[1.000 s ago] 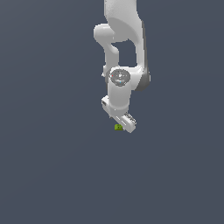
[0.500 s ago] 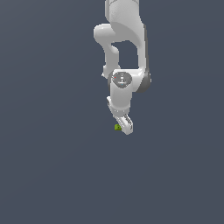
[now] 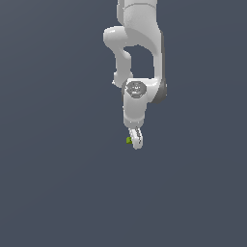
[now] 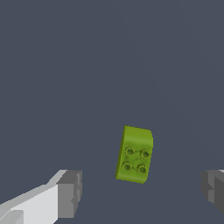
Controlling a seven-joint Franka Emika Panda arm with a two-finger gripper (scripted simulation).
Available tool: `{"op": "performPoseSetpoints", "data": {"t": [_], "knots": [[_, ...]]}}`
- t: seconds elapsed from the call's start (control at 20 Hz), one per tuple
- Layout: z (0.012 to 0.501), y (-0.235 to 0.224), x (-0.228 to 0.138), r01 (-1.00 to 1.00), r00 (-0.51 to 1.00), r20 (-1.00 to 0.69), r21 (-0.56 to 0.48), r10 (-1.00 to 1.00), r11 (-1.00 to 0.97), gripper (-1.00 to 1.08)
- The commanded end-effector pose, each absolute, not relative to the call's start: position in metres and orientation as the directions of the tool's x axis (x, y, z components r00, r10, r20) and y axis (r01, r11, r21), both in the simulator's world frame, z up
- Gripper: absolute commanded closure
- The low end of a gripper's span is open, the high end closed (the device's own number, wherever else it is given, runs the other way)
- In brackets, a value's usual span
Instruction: Pick up the object and move it to a goal position.
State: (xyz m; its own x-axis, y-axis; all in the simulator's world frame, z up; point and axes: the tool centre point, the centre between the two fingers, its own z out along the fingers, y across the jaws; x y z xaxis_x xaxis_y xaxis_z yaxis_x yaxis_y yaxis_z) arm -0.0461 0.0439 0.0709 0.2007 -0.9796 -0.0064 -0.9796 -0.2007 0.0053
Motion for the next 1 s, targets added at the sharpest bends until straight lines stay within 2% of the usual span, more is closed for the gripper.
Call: {"op": "performPoseSetpoints", "data": {"t": [0.0, 0.45, 0.95], "knots": [[0.068, 0.045, -0.048, -0.989, 0.148, -0.004, 0.004, -0.989, -0.148, -0.92], [0.063, 0.047, -0.052, -0.999, 0.043, 0.0, 0.0, -0.999, -0.043, -0.92], [0.054, 0.047, -0.052, -0.999, 0.035, 0.0, 0.0, -0.999, -0.035, -0.92]]}}
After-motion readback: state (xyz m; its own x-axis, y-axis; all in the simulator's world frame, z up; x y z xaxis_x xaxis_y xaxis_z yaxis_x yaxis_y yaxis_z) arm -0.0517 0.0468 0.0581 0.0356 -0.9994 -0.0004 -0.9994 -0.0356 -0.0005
